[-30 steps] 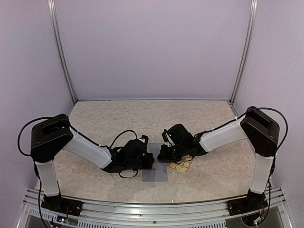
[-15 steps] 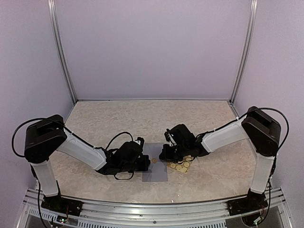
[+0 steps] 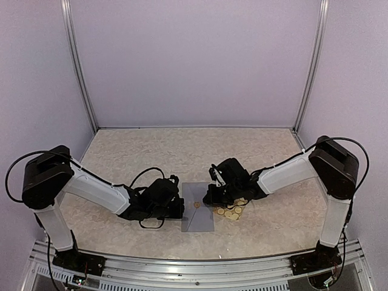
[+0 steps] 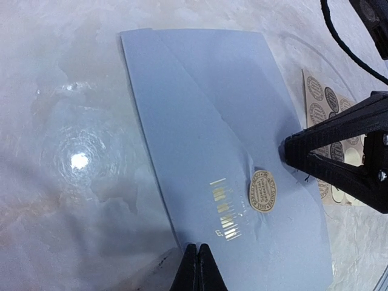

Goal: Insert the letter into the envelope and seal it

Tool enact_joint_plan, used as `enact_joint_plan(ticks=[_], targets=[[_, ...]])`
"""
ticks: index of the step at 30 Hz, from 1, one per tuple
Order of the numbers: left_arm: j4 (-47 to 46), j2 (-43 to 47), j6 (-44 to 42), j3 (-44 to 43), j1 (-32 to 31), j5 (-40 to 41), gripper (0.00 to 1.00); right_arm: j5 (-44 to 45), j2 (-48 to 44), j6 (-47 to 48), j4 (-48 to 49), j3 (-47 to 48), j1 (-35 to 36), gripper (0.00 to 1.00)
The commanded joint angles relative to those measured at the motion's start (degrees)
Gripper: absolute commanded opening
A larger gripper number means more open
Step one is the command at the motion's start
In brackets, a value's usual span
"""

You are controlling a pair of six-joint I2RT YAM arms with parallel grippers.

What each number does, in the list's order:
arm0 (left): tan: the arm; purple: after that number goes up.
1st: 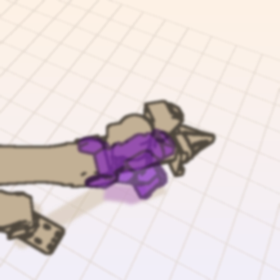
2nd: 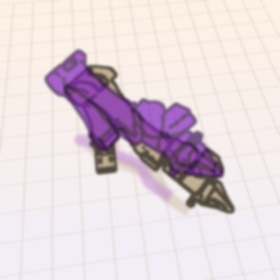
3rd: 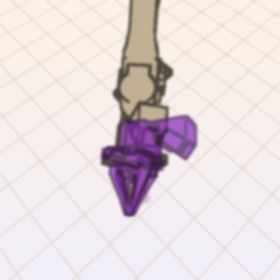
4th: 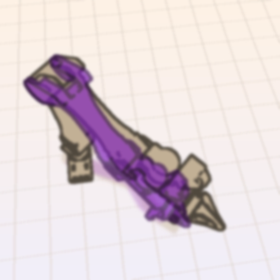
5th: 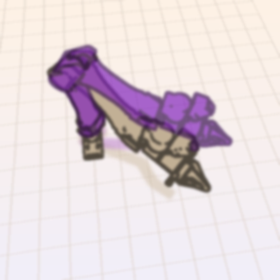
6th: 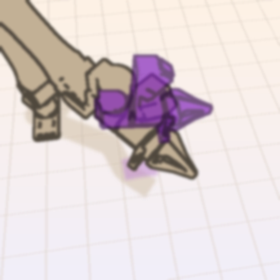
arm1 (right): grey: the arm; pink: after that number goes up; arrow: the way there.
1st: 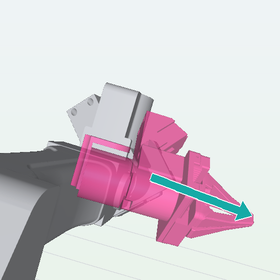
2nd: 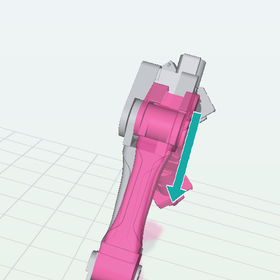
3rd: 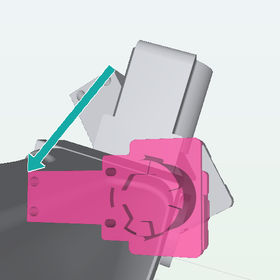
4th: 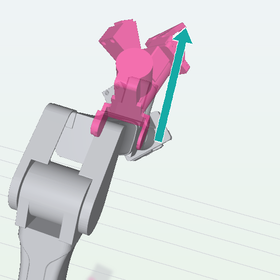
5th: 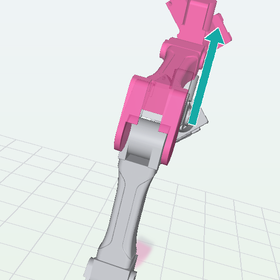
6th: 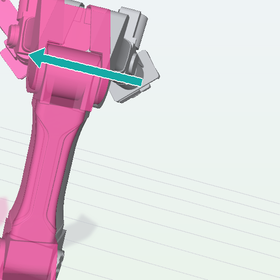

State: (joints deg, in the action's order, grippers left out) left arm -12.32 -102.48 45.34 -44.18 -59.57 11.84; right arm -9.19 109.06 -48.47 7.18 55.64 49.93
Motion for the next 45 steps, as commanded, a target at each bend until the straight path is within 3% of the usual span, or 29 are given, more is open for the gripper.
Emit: enact_joint_plan(ticks=[1, 7, 24, 35, 45], targets=[[0.59, -0.35, -2.54, -1.51, 1.27, -1.54, 0.0, -2.18, -1.21, 2.29, -0.62, -0.65, -0.56, 0.0], [-2.68, -4.6, -2.82, -2.68, 1.08, -3.86, 0.0, -3.19, -1.56, 3.28, -0.55, -0.12, -0.42, 0.0], [-6.3, -1.56, -4.18, -3.5, 0.17, -1.35, 0.0, -1.98, -1.45, 3.66, -2.16, 0.15, -0.01, 0.0], [-11.6, -5.76, -4.77, -4.43, 0.11, -4.37, 0.0, -2.03, -0.95, 3.78, -2.39, 0.7, 0.08, 0.0], [-4.28, -11.31, -3.63, -5.64, 0.16, -3.62, 0.0, -3.06, -2.22, 4.91, -2.34, 1.35, 0.14, 0.02]])
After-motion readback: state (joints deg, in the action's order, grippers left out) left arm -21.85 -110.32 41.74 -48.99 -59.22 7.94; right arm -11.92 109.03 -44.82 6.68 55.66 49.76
